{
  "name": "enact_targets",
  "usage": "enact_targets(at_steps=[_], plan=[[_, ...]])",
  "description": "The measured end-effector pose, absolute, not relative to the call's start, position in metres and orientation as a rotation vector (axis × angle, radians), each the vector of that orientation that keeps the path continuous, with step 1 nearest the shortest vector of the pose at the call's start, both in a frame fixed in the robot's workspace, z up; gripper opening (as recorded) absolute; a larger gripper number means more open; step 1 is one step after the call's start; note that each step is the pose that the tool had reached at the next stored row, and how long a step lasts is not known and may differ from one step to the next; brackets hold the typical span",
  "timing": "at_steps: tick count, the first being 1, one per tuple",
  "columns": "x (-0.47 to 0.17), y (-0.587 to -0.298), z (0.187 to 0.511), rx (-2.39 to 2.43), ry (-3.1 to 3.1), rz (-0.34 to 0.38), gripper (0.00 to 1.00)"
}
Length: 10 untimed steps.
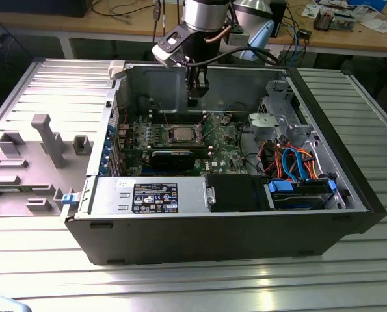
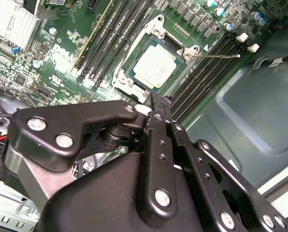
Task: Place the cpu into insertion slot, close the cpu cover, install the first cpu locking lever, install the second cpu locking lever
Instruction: 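Close the cpu cover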
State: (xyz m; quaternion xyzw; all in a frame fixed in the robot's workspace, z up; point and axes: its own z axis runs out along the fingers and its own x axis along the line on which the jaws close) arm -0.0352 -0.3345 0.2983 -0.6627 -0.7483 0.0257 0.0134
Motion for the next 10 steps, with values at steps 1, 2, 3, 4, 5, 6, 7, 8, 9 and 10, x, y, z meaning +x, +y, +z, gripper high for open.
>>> enact_targets(at_steps=[1,2,3,4,5,6,7,8,9,10], plan=[[-0.0352,-0.3345,0.2983,-2.064,-2.331,0.080,0.11],[-0.0352,-0.3345,0.2983,-2.064,-2.331,0.080,0.11],[-0.0352,-0.3345,0.2983,-2.064,-2.331,0.080,0.11],[-0.0350,-0.3345,0.2983,-2.064,-2.331,0.080,0.11],[-0.0349,-0.3345,0.2983,-2.064,-2.331,0.080,0.11],[-0.0343,-0.3345,0.2983,-2.064,-2.331,0.080,0.11],[-0.0335,-0.3345,0.2983,-2.064,-2.331,0.080,0.11],[-0.0326,-0.3345,0.2983,-2.064,-2.331,0.080,0.11],[-0.0321,-0.3345,0.2983,-2.064,-2.331,0.080,0.11],[-0.0314,-0.3345,0.2983,-2.064,-2.331,0.080,0.11]])
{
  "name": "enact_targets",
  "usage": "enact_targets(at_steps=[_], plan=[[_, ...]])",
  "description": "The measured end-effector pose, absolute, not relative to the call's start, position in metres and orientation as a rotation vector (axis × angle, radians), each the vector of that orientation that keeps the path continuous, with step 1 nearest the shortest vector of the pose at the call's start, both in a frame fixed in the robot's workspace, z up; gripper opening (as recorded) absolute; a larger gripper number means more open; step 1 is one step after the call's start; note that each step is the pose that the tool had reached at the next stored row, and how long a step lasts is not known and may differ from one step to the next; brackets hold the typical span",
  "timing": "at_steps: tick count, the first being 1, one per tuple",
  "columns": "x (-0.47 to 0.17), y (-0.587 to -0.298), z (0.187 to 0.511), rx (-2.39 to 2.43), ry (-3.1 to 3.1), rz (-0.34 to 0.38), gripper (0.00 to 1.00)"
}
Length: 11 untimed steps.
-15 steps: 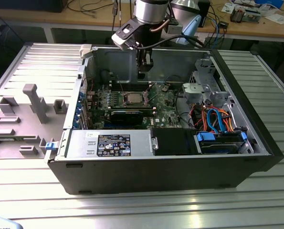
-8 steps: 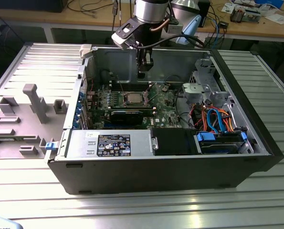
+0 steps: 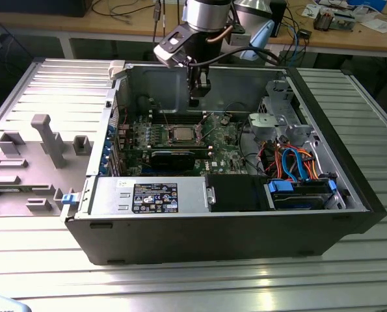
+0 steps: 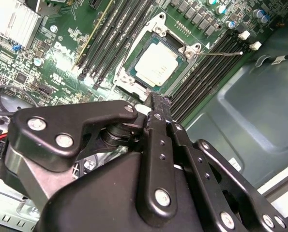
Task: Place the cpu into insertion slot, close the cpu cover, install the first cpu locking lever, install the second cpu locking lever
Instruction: 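Close the cpu cover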
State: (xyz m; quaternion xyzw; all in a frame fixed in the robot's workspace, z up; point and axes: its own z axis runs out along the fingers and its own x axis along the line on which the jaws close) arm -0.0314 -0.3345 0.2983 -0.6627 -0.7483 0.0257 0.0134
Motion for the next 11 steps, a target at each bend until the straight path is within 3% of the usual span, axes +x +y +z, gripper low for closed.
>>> enact_targets(at_steps=[11], plan=[[-0.0232,-0.3345,0.2979,-2.064,-2.331,0.080,0.11]])
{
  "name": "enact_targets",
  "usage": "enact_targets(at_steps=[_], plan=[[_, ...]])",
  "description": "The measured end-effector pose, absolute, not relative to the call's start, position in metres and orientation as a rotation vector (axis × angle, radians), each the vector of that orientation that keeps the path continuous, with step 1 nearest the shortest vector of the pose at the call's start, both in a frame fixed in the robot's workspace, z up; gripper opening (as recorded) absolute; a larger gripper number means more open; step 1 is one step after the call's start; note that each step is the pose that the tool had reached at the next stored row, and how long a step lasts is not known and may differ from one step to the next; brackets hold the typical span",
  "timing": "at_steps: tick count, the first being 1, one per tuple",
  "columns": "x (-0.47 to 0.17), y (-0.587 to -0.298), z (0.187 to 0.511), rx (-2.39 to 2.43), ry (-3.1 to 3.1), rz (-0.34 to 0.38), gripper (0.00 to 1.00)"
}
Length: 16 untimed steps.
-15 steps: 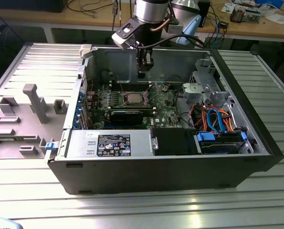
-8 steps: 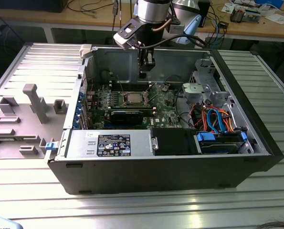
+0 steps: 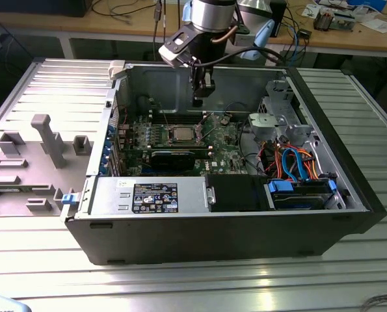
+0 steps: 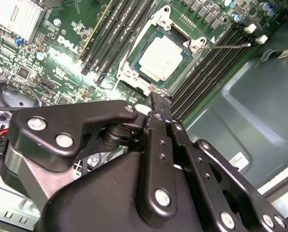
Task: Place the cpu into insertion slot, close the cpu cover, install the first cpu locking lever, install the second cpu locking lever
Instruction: 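Close the cpu cover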
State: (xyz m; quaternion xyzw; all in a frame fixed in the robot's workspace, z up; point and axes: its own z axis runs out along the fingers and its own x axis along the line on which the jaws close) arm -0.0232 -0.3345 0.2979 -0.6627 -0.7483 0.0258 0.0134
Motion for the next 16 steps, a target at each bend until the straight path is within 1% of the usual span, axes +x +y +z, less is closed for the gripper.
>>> enact_targets(at_steps=[11,12,15,16], plan=[[-0.0220,-0.3345,0.2974,-2.100,-2.298,0.080,0.11],[-0.0220,-0.3345,0.2973,-2.102,-2.301,0.075,0.11],[-0.0220,-0.3345,0.2968,-2.129,-2.329,0.021,0.11],[-0.0220,-0.3345,0.2968,-2.132,-2.332,0.015,0.11]])
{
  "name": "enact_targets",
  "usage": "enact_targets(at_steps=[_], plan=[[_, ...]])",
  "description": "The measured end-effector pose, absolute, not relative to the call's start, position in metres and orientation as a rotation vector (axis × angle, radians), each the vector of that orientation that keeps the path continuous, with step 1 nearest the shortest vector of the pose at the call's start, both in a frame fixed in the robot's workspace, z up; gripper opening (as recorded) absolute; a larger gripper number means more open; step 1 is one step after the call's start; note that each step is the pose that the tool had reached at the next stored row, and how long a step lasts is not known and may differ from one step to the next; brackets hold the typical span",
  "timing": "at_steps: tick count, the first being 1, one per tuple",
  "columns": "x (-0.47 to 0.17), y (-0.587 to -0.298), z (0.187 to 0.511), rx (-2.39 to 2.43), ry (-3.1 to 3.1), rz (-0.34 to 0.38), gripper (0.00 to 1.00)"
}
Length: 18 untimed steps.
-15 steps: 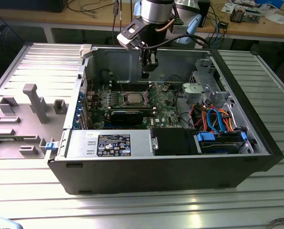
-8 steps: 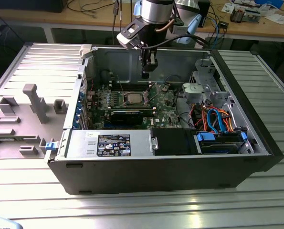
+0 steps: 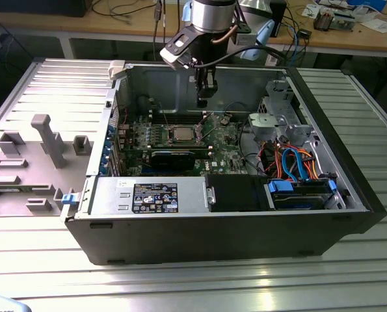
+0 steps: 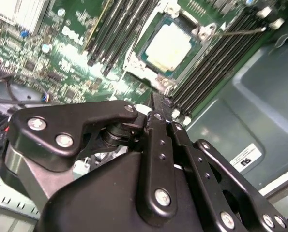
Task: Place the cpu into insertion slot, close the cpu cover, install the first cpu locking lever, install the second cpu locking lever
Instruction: 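Close the cpu cover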
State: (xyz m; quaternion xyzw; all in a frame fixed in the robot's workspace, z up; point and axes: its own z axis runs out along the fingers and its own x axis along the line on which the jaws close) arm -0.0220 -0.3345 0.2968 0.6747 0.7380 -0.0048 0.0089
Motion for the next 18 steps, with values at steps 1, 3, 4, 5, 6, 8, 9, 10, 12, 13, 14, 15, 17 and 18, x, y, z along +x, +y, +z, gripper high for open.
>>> enact_targets(at_steps=[1,3,4,5,6,8,9,10,12,13,14,15,17,18], plan=[[-0.0220,-0.3345,0.2967,2.107,2.305,-0.014,0.11],[-0.0220,-0.3345,0.2968,2.106,2.304,-0.012,0.11],[-0.0220,-0.3345,0.2968,2.107,2.303,-0.011,0.11],[-0.0220,-0.3345,0.2967,2.112,2.297,-0.010,0.11],[-0.0221,-0.3345,0.2967,2.120,2.289,-0.011,0.11],[-0.0221,-0.3345,0.2962,2.162,2.251,-0.011,0.11],[-0.0221,-0.3345,0.2962,2.171,2.242,-0.011,0.11],[-0.0221,-0.3345,0.2961,2.171,2.242,-0.011,0.11],[-0.0221,-0.3345,0.2962,2.171,2.242,-0.011,0.11],[-0.0221,-0.3345,0.2961,2.171,2.242,-0.011,0.11],[-0.0218,-0.3345,0.2958,2.171,2.242,-0.011,0.11],[-0.0213,-0.3345,0.2956,2.171,2.242,-0.011,0.11],[-0.0208,-0.3345,0.2953,2.171,2.242,-0.011,0.11],[-0.0200,-0.3345,0.2951,2.171,2.241,-0.013,0.11]])
